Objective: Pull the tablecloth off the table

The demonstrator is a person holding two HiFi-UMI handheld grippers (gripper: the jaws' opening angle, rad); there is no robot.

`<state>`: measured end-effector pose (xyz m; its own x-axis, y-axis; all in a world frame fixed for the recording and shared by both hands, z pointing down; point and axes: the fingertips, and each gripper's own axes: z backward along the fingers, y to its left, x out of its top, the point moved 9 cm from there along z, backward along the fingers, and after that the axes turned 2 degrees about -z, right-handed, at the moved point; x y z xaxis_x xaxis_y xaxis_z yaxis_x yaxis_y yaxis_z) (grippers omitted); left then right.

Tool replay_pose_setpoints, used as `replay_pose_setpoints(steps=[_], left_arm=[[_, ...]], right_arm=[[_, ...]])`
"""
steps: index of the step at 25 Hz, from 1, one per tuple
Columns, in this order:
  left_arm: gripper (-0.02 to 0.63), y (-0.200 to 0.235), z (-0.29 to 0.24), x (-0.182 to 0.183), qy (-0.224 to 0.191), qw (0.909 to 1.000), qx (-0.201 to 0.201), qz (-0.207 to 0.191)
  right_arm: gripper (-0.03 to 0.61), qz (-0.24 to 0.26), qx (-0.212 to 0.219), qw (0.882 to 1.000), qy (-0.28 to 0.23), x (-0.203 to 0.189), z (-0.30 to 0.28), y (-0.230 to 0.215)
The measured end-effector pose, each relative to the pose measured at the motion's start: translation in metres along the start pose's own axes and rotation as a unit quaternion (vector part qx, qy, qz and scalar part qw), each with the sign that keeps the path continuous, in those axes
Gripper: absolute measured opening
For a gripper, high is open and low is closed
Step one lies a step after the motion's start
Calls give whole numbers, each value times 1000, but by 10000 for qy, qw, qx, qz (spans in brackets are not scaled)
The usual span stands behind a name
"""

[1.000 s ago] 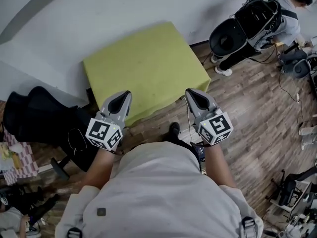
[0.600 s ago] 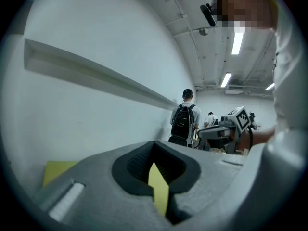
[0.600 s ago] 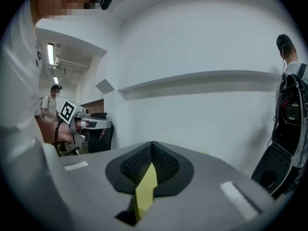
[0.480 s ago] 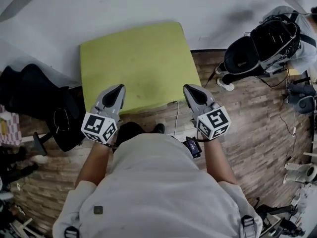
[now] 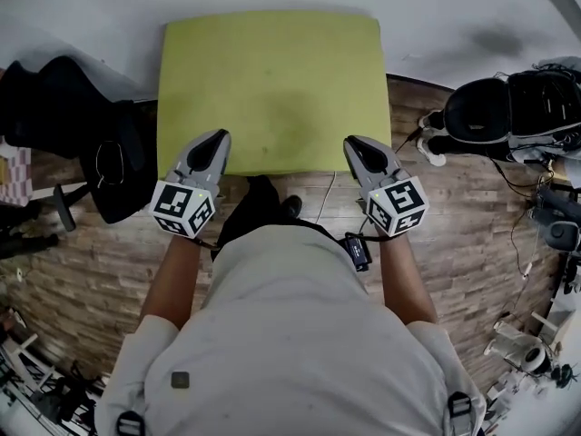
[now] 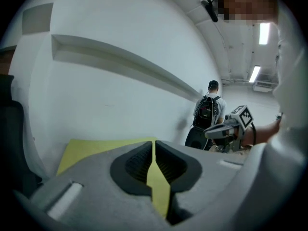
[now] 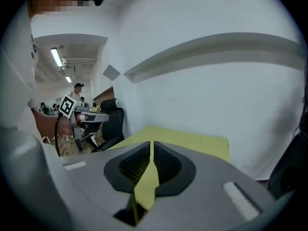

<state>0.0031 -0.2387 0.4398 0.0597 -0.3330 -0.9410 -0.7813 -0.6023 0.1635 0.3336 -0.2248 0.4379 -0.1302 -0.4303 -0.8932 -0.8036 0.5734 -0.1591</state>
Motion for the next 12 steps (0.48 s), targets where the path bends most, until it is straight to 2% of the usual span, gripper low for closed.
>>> replay_pose_setpoints(steps=[6, 12], left_arm=[[75, 36, -20, -50, 779, 9964, 227, 262], [134, 63, -28, -99, 1710, 9843, 427, -44]], right_arm=[[98, -170, 31, 9969, 770, -45, -39, -24], [142, -278, -18, 9855, 1671, -95, -74, -44]])
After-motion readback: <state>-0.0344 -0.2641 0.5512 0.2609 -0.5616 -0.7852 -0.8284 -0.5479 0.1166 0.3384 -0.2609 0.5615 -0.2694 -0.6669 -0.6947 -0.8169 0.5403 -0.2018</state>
